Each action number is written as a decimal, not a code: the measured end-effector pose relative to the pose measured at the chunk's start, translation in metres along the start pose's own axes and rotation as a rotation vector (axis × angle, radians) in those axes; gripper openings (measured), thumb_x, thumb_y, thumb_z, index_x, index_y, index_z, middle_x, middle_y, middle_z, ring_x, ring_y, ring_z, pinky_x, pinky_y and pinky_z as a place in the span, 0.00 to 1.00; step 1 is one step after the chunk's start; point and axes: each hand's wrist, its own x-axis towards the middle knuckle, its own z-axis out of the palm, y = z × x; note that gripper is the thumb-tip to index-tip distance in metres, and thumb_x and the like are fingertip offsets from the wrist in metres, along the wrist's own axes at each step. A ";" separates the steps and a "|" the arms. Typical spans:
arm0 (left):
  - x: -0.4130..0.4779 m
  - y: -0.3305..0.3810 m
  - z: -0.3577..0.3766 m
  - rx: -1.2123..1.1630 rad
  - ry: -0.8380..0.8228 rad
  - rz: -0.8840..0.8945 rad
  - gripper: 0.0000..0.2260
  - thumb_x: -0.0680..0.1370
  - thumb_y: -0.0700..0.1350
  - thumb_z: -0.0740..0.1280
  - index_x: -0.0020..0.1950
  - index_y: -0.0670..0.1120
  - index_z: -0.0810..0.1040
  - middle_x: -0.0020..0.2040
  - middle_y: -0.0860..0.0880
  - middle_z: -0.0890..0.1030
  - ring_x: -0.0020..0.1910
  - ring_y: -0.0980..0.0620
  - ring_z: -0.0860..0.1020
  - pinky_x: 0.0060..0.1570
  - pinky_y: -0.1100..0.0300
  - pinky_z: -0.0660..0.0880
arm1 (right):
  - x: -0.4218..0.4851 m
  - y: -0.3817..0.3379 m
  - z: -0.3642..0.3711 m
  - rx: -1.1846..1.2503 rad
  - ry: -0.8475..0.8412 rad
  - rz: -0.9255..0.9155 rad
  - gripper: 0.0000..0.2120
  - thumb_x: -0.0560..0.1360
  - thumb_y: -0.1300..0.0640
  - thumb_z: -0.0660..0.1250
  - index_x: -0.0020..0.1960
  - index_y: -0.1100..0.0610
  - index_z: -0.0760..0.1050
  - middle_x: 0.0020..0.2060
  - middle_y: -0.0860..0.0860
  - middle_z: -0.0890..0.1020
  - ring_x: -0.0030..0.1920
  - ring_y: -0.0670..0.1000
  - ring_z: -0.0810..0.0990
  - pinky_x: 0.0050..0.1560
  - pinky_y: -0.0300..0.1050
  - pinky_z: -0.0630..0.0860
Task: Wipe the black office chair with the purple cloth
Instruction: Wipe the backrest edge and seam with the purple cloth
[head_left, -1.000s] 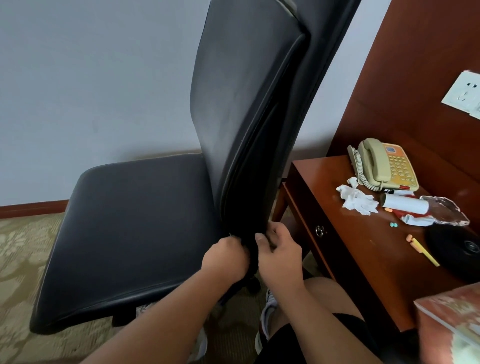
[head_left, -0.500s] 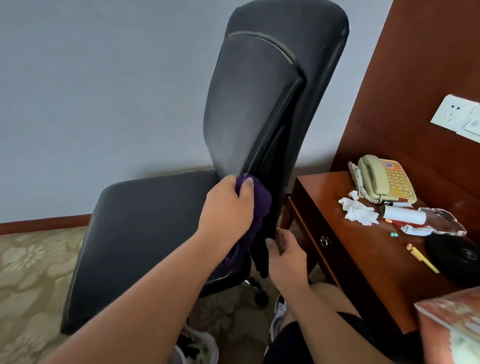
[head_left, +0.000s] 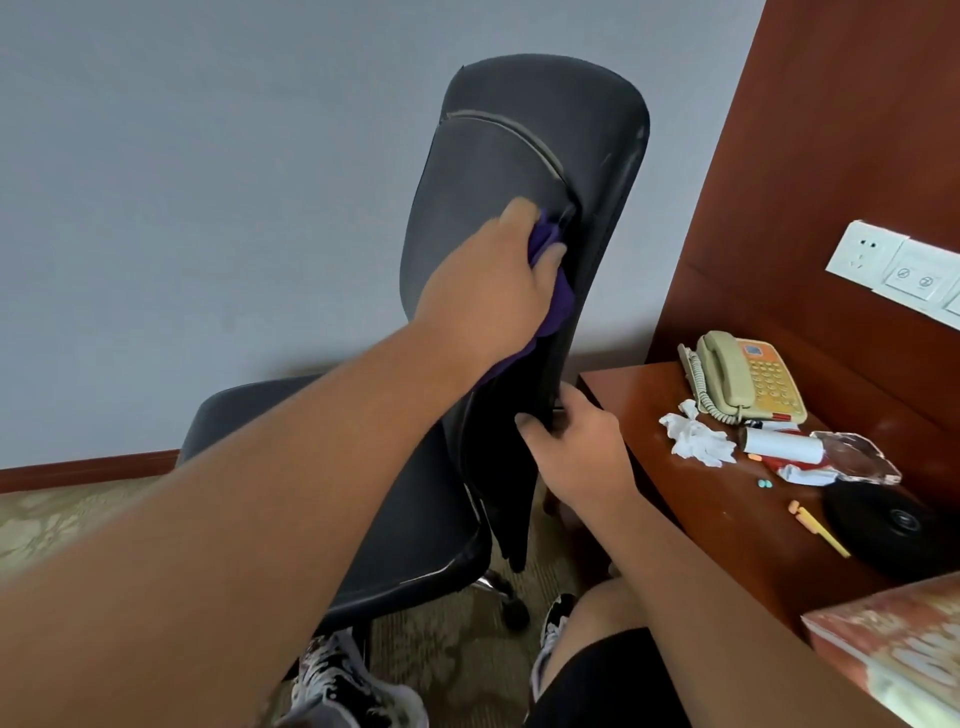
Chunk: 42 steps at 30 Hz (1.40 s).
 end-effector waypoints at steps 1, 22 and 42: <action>-0.008 -0.006 0.006 0.006 -0.012 -0.006 0.11 0.85 0.53 0.58 0.59 0.47 0.70 0.47 0.53 0.73 0.42 0.49 0.72 0.42 0.56 0.65 | 0.000 0.001 -0.001 0.004 -0.008 0.000 0.14 0.78 0.50 0.68 0.63 0.48 0.76 0.40 0.43 0.84 0.39 0.47 0.84 0.42 0.50 0.83; -0.120 -0.091 0.109 -0.099 -0.187 -0.404 0.09 0.83 0.51 0.59 0.46 0.51 0.64 0.38 0.53 0.76 0.34 0.52 0.76 0.35 0.52 0.73 | -0.002 0.066 0.026 0.389 0.091 -0.018 0.18 0.81 0.59 0.66 0.70 0.55 0.75 0.58 0.41 0.83 0.61 0.40 0.79 0.62 0.36 0.75; -0.131 -0.149 0.205 -0.132 -0.406 -0.707 0.10 0.82 0.50 0.63 0.62 0.50 0.77 0.47 0.52 0.80 0.43 0.50 0.79 0.40 0.54 0.76 | 0.055 0.118 0.067 0.479 0.018 0.325 0.27 0.77 0.68 0.56 0.23 0.47 0.65 0.23 0.42 0.66 0.25 0.44 0.63 0.30 0.40 0.62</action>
